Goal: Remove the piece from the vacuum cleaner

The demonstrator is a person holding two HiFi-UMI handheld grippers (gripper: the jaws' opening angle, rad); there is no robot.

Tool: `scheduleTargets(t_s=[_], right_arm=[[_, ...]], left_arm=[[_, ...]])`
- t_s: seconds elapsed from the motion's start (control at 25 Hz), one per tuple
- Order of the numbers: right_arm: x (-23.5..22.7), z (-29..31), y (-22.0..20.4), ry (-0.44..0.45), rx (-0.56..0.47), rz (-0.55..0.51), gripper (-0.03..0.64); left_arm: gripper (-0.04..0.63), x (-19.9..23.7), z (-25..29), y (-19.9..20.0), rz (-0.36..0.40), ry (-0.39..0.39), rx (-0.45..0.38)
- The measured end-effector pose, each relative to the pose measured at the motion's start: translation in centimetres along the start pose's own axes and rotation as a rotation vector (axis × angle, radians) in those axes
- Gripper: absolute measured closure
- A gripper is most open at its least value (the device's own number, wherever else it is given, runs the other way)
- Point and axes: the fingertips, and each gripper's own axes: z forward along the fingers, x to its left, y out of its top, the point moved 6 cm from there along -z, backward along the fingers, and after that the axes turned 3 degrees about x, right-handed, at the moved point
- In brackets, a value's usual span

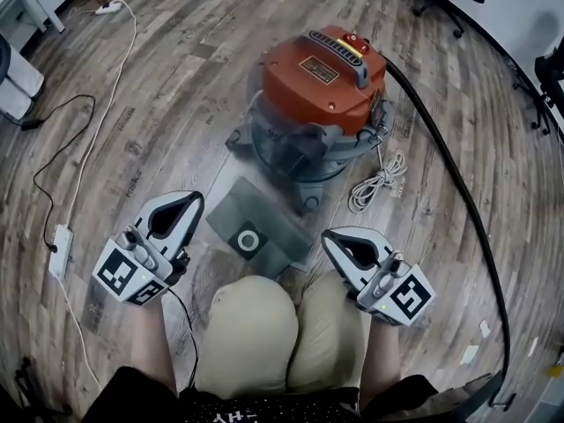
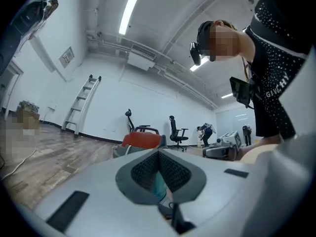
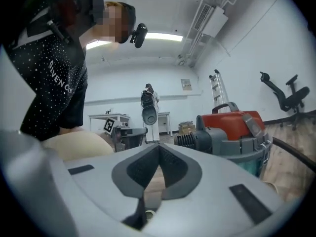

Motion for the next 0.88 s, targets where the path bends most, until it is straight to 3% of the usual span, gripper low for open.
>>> scheduleTargets(t_s=[0.36, 0.64, 0.88], right_arm=[[-0.1, -0.4, -0.5, -0.013, 0.022, -0.015, 0.606], [0.0, -0.8, -0.5, -0.033, 0.009, -0.009, 0.606], [0.2, -1.1, -0.2, -0.039, 0.000, -0.013, 0.606]], left_arm=[[0.588, -1.0, 1.1, -0.9, -0.015, -0.093, 0.044], [0.588, -1.5, 2.6, -1.8, -0.016, -0.111, 0.098], [0.588, -1.5, 2.9, -1.8, -0.068, -0.123, 0.075]])
